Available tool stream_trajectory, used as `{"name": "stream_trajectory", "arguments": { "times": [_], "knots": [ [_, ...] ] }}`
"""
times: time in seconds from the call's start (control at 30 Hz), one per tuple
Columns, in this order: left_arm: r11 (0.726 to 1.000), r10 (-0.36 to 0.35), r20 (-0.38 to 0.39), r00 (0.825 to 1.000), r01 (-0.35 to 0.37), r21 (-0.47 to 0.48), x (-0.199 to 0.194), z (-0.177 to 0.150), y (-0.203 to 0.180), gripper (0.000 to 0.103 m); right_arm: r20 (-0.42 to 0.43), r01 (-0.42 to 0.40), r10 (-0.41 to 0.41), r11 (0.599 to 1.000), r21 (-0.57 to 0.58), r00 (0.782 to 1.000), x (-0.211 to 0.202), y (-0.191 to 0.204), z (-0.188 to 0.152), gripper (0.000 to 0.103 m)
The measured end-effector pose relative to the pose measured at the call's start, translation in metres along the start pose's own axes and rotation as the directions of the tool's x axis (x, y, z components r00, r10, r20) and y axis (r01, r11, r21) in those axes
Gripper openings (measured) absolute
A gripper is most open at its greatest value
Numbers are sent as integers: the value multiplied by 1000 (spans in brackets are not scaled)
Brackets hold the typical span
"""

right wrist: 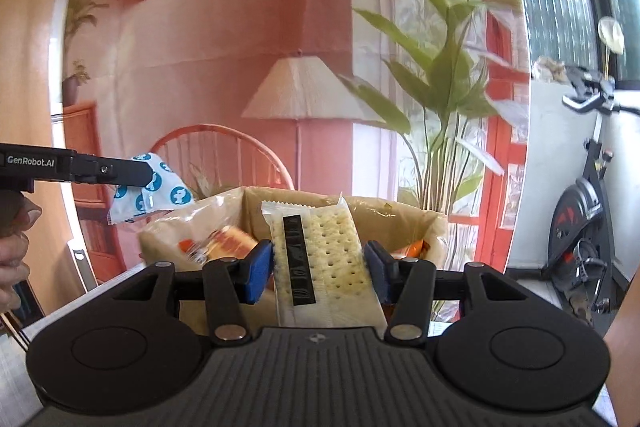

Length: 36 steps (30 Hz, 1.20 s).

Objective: Organize snacks
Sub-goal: 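Lift the candy and cracker packet with both grippers over the lined box, then open both grippers to drop the candy and crackers into the box, then move both grippers back down to the snacks on the tablecloth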

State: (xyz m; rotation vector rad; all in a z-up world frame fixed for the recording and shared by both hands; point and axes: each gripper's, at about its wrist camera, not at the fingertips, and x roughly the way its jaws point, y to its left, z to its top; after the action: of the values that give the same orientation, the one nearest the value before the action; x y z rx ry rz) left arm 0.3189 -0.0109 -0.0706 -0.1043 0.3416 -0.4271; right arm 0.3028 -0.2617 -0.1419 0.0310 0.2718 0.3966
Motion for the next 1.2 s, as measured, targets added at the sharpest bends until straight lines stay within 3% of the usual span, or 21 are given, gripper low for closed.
{"name": "stream_trajectory", "arguments": {
  "times": [0.23, 0.47, 0.5, 0.57, 0.63, 0.8, 1.2],
  "knots": [
    [997, 29, -112, 993, -37, -75, 72, 23, 24, 48, -149, 21, -12, 998, 60, 989, 73, -8, 35, 53],
    [996, 47, -196, 979, -62, -69, 113, 22, 33, 48, -216, 94, -74, 992, 82, 974, 119, -24, 41, 53],
    [995, 49, -197, 979, -64, -70, 116, 22, 34, 50, -223, 99, -75, 990, 98, 972, 123, -27, 40, 53],
    [994, 43, -200, 979, -62, -90, 120, 22, 37, 72, -236, 113, -85, 988, 106, 968, 129, -30, 39, 53],
    [993, 27, -177, 984, -47, -110, 118, 20, 40, 79, -241, 133, -110, 988, 84, 964, 130, -28, 37, 54],
    [996, 38, -178, 983, -52, -76, 107, 17, 39, 79, -223, 136, -121, 989, 54, 967, 123, -23, 36, 66],
    [996, 82, -112, 990, -83, -11, 36, 13, 35, 79, -162, 95, -92, 995, 15, 983, 66, 5, 35, 66]
  ]
}}
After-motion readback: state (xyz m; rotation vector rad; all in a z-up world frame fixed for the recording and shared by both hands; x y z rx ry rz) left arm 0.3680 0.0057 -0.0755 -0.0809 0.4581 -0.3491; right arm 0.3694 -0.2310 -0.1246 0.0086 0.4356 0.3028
